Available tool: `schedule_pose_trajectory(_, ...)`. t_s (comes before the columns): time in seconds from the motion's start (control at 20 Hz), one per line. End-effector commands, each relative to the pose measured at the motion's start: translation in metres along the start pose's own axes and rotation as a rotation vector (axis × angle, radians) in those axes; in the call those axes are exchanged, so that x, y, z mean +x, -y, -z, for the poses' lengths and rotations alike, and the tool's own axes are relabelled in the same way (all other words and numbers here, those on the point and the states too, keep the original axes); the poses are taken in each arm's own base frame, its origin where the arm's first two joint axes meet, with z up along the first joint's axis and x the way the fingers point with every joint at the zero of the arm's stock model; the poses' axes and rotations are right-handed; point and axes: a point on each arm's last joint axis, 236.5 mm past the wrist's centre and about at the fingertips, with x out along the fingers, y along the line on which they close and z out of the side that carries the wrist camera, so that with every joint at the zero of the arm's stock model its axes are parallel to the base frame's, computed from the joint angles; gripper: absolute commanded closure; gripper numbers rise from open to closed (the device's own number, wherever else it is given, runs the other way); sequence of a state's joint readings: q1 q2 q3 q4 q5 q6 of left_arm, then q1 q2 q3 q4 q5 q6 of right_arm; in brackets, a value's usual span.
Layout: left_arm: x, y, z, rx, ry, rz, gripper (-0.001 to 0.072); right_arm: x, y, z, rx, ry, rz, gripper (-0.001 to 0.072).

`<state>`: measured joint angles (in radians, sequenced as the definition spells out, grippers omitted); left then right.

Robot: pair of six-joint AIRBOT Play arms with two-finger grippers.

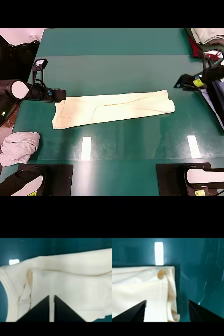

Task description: Fold the shirts.

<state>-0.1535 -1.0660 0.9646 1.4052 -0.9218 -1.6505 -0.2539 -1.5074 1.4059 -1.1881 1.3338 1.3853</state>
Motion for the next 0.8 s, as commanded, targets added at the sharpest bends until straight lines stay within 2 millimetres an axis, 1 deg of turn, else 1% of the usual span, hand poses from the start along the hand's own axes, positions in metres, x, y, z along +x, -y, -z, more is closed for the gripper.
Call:
schedule_pose_trajectory(0.0, -0.002, 0.019, 0.005, -0.031, -0.024, 0.078, 0.0675, 0.016, 0.015, 0.036, 0.043, -0.126, -0.138, 0.0116)
schedule_pose_trajectory(0.15, -0.002, 0.021, 0.006, -0.039, -0.032, 0.089, 0.0675, 0.044, 0.007, 0.052, 0.112, -0.195, -0.285, 0.0116)
schedule_pose_trajectory(0.25, -0.002, 0.021, 0.013, -0.038, -0.061, 0.088, 0.0675, 0.062, 0.008, 0.059, 0.133, -0.241, -0.311, 0.0116)
schedule_pose_trajectory(0.3, -0.002, 0.021, 0.016, -0.037, -0.075, 0.087, 0.0675, 0.07, 0.005, 0.061, 0.125, -0.26, -0.324, 0.0116)
schedule_pose_trajectory(0.4, -0.003, 0.021, 0.022, -0.036, -0.097, 0.087, 0.0675, 0.079, -0.004, 0.062, 0.113, -0.272, -0.348, 0.0116)
schedule_pose_trajectory(0.55, -0.003, 0.021, 0.023, -0.036, -0.103, 0.086, 0.0675, 0.092, -0.015, 0.064, 0.087, -0.292, -0.345, 0.0117)
schedule_pose_trajectory(0.6, -0.003, 0.021, 0.024, -0.036, -0.106, 0.086, 0.0675, 0.094, -0.02, 0.064, 0.074, -0.291, -0.342, 0.0133)
schedule_pose_trajectory(0.65, -0.003, 0.021, 0.025, -0.036, -0.11, 0.086, 0.0675, 0.096, -0.026, 0.061, 0.048, -0.279, -0.35, 0.0233)
schedule_pose_trajectory(0.7, -0.003, 0.021, 0.025, -0.037, -0.112, 0.087, 0.0676, 0.097, -0.032, 0.06, 0.026, -0.27, -0.363, 0.0349)
schedule_pose_trajectory(0.75, -0.003, 0.024, 0.025, -0.046, -0.111, 0.1, 0.0676, 0.098, -0.039, 0.059, 0.002, -0.266, -0.378, 0.0508)
